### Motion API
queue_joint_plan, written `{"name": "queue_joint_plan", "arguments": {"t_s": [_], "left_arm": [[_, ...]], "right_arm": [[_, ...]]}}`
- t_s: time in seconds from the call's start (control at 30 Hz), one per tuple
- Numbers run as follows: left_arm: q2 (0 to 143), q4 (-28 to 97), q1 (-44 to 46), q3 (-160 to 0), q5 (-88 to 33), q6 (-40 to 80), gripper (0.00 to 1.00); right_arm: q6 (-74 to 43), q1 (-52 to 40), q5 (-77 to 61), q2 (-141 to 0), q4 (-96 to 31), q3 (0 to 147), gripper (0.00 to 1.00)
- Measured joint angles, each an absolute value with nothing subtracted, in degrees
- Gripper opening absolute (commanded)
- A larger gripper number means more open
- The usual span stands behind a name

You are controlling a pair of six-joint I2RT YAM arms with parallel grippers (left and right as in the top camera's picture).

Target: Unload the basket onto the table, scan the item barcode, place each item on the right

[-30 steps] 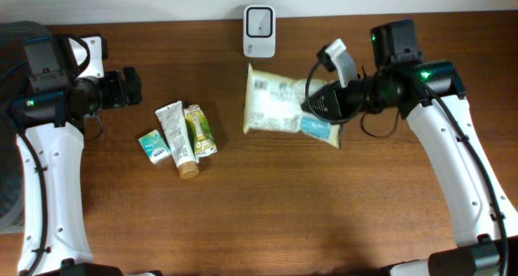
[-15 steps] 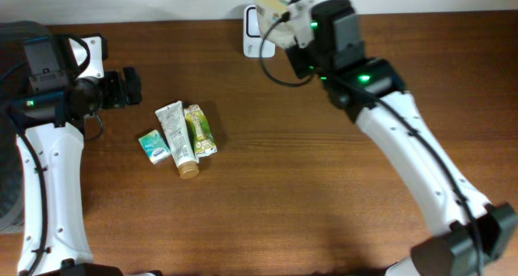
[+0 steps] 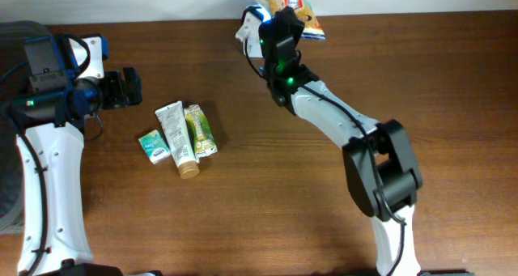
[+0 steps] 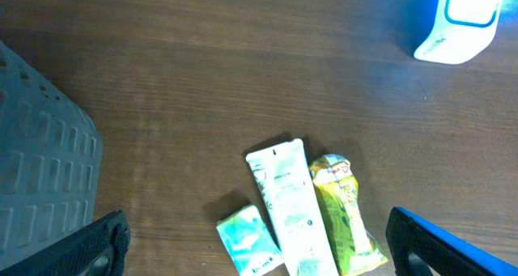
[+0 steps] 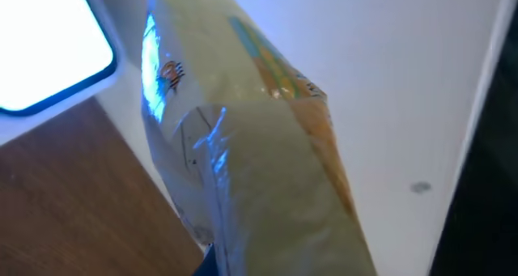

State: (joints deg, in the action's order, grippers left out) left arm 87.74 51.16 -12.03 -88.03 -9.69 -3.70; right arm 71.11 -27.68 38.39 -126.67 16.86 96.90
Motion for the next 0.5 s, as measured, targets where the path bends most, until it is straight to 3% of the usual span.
{"name": "queue_joint_plan", "arguments": {"t_s": [0.2, 0.5], "left_arm": [[87.7, 51.2, -12.0, -88.0, -9.7, -3.7, 0.99], [87.7, 51.2, -12.0, -88.0, -9.7, -3.7, 0.99]], "right_arm": [[85.3, -27.7, 38.8, -130.3, 27.0, 96.9, 0.04], [100.3, -27.7, 35.5, -131.5, 30.1, 96.9, 0.04]]}}
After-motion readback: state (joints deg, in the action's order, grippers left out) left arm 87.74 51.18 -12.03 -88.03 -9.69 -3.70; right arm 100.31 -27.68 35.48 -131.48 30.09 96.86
